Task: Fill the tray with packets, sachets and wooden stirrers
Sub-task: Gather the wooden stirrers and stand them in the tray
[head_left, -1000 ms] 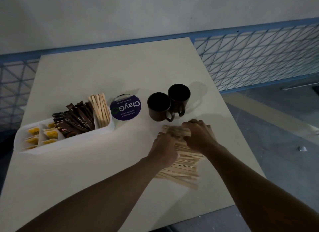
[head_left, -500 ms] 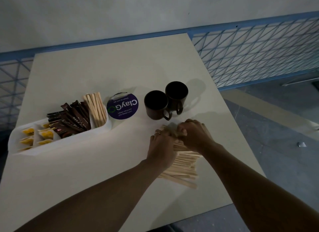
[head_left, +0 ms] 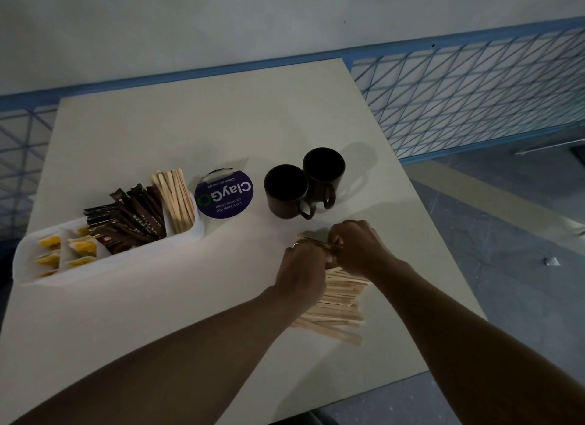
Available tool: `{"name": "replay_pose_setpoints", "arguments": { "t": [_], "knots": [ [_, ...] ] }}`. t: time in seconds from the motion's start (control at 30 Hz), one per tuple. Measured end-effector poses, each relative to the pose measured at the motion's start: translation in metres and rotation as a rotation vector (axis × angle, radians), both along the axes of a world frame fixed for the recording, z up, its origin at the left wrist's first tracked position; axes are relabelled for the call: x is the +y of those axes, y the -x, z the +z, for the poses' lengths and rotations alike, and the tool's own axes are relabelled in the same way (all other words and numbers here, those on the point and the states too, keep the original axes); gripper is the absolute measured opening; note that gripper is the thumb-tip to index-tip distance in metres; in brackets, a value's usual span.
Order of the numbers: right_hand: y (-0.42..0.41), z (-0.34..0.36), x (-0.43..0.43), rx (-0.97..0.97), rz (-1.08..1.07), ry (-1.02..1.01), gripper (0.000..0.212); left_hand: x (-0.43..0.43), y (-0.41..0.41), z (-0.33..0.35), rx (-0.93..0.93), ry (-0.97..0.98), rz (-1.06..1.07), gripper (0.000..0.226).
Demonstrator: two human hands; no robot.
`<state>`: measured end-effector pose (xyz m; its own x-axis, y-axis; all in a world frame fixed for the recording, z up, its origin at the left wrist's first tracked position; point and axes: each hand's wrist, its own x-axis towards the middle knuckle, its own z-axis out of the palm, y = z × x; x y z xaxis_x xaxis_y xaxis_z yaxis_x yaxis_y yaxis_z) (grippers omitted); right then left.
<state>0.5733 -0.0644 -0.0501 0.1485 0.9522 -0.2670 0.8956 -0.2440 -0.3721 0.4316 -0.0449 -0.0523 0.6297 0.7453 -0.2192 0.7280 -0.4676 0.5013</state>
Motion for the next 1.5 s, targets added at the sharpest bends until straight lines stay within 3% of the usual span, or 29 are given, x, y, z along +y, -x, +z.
{"name": "replay_pose_setpoints", "arguments": {
  "t": [0.2, 0.37, 0.57, 0.87, 1.17, 1.5],
  "knots": [
    [-0.001, 0.001, -0.002, 0.024, -0.003, -0.028, 0.013, -0.004, -0.003, 0.007, -0.097, 0.118, -0.003, 0.022],
    [-0.005, 0.003, -0.004, 0.012, 0.012, -0.042, 0.023, -0.007, -0.009, 0.007, -0.105, 0.059, -0.038, 0.015],
    [-0.011, 0.005, -0.006, -0.018, 0.035, -0.051, 0.014, -0.013, -0.015, 0.006, -0.134, 0.064, -0.02, 0.016],
    [-0.02, 0.015, -0.011, 0.001, 0.001, -0.12, 0.026, -0.006, -0.008, 0.001, -0.109, 0.146, 0.143, 0.025],
    [-0.002, 0.032, -0.01, 0.097, -0.097, -0.121, 0.026, 0.0, 0.021, 0.014, -0.039, -0.056, 0.039, 0.034],
    [0.032, 0.038, -0.016, 0.179, -0.099, -0.133, 0.017, 0.003, 0.064, 0.021, -0.01, -0.048, 0.038, 0.042]
  ]
}}
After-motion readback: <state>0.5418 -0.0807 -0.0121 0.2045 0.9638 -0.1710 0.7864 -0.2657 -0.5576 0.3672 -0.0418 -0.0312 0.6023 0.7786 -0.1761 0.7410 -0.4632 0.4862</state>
